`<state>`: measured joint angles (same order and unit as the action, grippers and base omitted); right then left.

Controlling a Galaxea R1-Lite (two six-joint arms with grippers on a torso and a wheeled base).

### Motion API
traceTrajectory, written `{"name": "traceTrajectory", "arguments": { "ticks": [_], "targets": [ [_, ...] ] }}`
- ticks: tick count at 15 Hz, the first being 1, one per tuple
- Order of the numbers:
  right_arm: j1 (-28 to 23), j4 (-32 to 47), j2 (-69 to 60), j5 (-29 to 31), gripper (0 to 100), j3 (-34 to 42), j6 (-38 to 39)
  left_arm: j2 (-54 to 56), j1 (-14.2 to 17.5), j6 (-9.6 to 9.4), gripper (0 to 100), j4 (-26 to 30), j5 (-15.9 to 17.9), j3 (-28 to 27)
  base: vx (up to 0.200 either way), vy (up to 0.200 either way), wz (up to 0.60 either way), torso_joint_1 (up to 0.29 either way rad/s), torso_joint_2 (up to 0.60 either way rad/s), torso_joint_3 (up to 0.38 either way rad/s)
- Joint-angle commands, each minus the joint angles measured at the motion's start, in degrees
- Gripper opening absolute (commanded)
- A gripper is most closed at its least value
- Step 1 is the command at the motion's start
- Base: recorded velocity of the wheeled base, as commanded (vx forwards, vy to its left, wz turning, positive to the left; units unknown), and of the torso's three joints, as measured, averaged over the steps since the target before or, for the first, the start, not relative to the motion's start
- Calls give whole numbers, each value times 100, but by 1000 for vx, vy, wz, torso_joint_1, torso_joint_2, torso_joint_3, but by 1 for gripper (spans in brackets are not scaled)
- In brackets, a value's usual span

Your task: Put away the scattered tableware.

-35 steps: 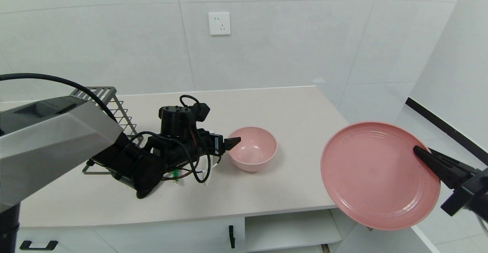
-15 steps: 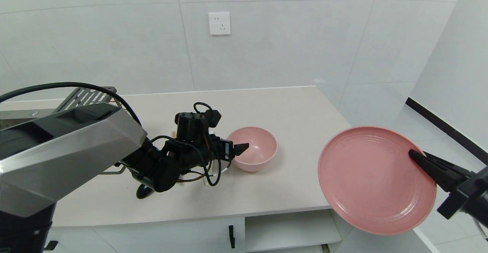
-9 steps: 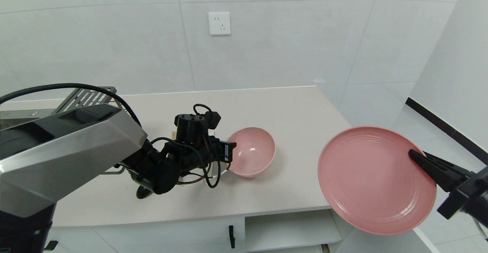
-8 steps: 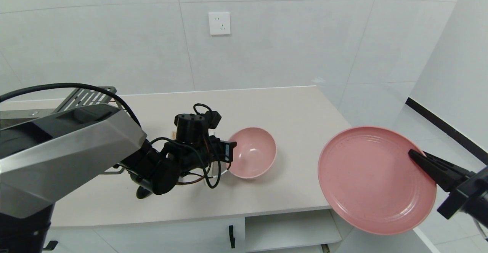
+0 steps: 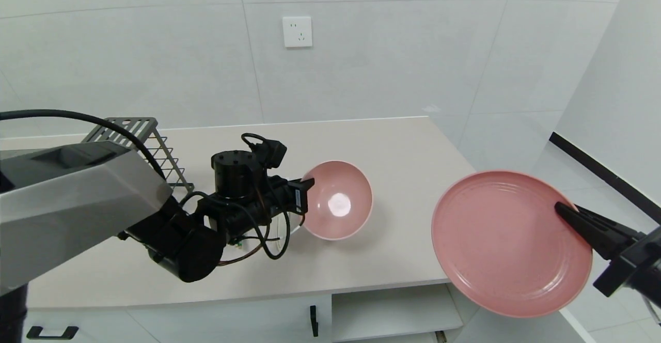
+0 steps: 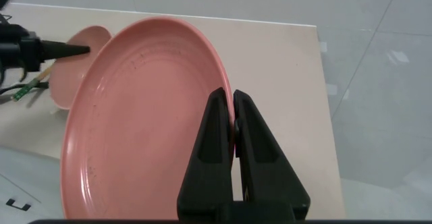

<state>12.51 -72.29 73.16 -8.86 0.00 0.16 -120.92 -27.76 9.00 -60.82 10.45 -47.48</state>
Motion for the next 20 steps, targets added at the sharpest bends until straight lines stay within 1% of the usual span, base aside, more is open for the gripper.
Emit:
{"name": "traceTrajectory", "arguments": {
  "ticks": [1, 5, 6, 7, 10, 12, 13, 14, 15, 16, 18, 20],
  "targets": [
    [-20, -4, -21, -1, 0, 0, 2, 684, 7, -3, 0, -53, 1, 450, 0, 0, 0, 0, 0, 0],
    [-47, -4, -109, 7, 0, 0, 11, 1536, 16, 6, 0, -70, 19, 1004, 0, 0, 0, 0, 0, 0],
    [-55, -4, -117, 7, 0, 0, 11, 1563, 16, 6, 0, -79, 19, 1030, 0, 0, 0, 0, 0, 0],
    [-82, 4, -196, 7, 0, 0, 28, 1914, 51, 32, 0, -176, 19, 1303, 0, 0, 0, 0, 0, 0],
    [-187, -4, -240, 7, 0, 0, 28, 2362, 104, 102, 0, -211, 19, 1769, 0, 0, 0, 0, 0, 0],
    [-187, -4, -240, 7, 0, 0, 46, 2477, 104, 260, 0, -334, 19, 2032, 0, 0, 0, 0, 0, 0],
    [-240, 4, -328, 7, 0, 0, 54, 2670, 183, 630, 0, -782, 19, 2577, 0, 0, 0, 0, 0, 0],
    [-266, 13, -372, 7, 0, 0, 63, 2758, 297, 709, 0, -888, 19, 2771, 0, 0, 0, 0, 0, 0],
    [-275, 13, -443, 7, 0, 0, 63, 2872, 491, 718, 0, -914, 19, 2999, 0, 0, 0, 0, 0, 0],
    [-328, 31, -486, 7, 0, 0, 63, 2960, 614, 726, 0, -967, 19, 3166, 0, 0, 0, 0, 0, 0],
    [-328, 57, -574, 7, 0, 0, 98, 3083, 631, 744, 0, -1143, 19, 3245, 0, 0, 0, 0, 0, 0],
    [-222, 268, -759, 7, 0, 0, 301, 3435, 517, 744, 0, -1450, 28, 3430, 0, 0, 0, 0, 0, 0]
  ]
}}
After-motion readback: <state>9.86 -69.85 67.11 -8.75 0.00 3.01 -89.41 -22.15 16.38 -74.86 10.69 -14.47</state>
